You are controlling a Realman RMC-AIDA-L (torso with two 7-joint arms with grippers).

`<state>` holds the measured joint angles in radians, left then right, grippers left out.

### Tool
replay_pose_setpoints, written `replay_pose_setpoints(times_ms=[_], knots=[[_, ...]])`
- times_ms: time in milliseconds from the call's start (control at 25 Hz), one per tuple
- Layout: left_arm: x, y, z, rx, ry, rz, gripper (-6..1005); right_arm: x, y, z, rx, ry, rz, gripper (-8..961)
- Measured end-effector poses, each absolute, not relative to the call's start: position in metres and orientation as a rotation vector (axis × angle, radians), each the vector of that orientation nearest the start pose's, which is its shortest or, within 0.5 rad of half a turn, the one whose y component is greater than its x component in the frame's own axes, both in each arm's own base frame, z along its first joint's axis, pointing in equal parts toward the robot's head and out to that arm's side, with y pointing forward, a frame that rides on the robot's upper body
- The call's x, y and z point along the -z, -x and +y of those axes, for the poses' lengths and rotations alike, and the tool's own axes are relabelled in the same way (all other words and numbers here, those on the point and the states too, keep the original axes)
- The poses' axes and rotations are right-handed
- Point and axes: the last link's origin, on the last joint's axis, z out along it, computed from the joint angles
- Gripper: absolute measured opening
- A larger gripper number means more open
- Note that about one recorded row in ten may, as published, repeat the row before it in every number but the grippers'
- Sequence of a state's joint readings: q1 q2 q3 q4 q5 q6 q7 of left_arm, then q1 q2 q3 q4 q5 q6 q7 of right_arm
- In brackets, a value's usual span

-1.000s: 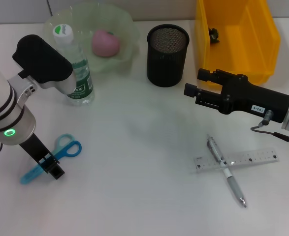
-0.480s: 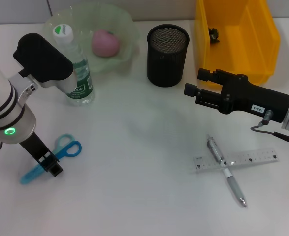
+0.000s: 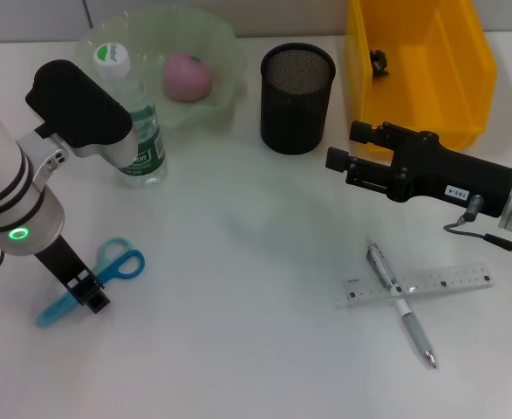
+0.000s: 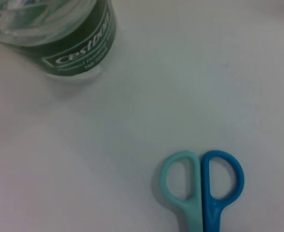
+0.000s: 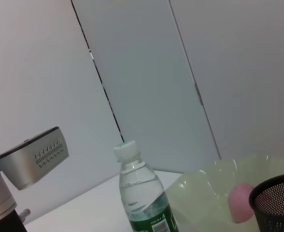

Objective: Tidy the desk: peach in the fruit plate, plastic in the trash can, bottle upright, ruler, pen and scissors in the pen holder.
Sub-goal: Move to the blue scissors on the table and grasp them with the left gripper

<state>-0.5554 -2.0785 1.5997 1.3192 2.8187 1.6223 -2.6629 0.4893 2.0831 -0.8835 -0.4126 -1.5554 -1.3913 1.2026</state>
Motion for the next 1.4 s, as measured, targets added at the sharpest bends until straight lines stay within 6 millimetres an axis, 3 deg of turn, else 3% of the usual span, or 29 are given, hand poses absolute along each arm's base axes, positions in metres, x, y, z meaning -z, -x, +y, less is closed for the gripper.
replay_pose_setpoints(times_ms=[520,640,1280,1400], knots=[[0.0172,0.2188,0.3268,-0.967,2.452,-0.892,499,0.0322,-0.2635,0.3277,-0.967,2.482,0.72,718],[0.0177,0.2186,0.3264,-0.971,2.454,-0.889,430,0.0322,-0.2635,0.3277,-0.967,2.482,0.72,718],[0.0203,0.2177,0.3252,-0.981,2.46,-0.876,434,0.0322,-0.2635,0.3277,-0.968,2.482,0.72,718],[0.0206,0.2176,0.3251,-0.981,2.461,-0.876,398,0.0321,-0.2635,0.3277,-0.968,2.482,0.72,718]])
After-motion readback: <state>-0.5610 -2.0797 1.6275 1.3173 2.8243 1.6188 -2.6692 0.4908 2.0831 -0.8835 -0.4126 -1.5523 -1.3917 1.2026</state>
